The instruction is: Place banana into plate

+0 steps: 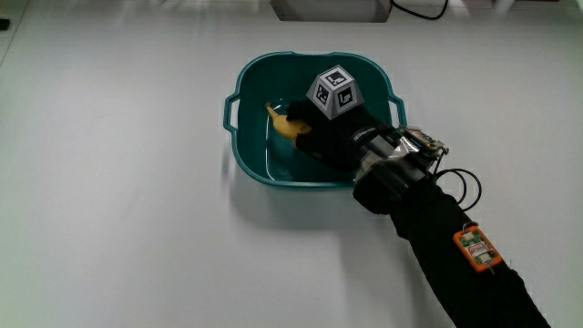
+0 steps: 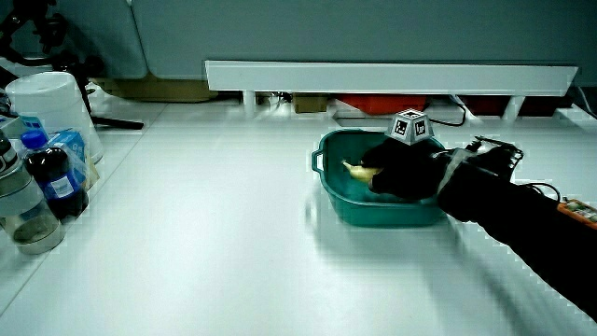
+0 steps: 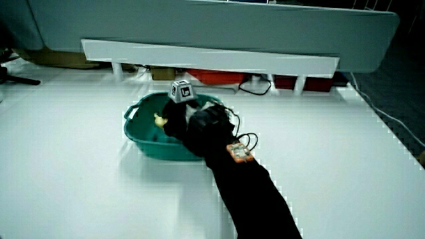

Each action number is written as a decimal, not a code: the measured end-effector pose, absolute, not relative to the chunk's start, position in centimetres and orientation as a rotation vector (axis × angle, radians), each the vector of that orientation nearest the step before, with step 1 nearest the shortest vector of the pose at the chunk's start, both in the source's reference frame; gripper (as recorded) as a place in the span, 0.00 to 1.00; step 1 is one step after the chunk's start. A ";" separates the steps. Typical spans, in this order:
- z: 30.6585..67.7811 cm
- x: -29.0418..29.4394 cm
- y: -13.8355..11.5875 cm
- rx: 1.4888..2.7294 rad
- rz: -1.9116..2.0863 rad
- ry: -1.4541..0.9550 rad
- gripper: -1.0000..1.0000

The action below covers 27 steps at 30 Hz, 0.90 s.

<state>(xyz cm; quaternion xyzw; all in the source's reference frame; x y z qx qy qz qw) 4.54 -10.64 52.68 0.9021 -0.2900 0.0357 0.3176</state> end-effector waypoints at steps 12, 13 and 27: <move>54.1 3.4 -9.6 2.341 -0.087 -0.800 0.50; 54.0 3.4 -9.6 2.348 -0.095 -0.800 0.50; 54.6 3.4 -9.3 2.329 -0.152 -0.772 0.36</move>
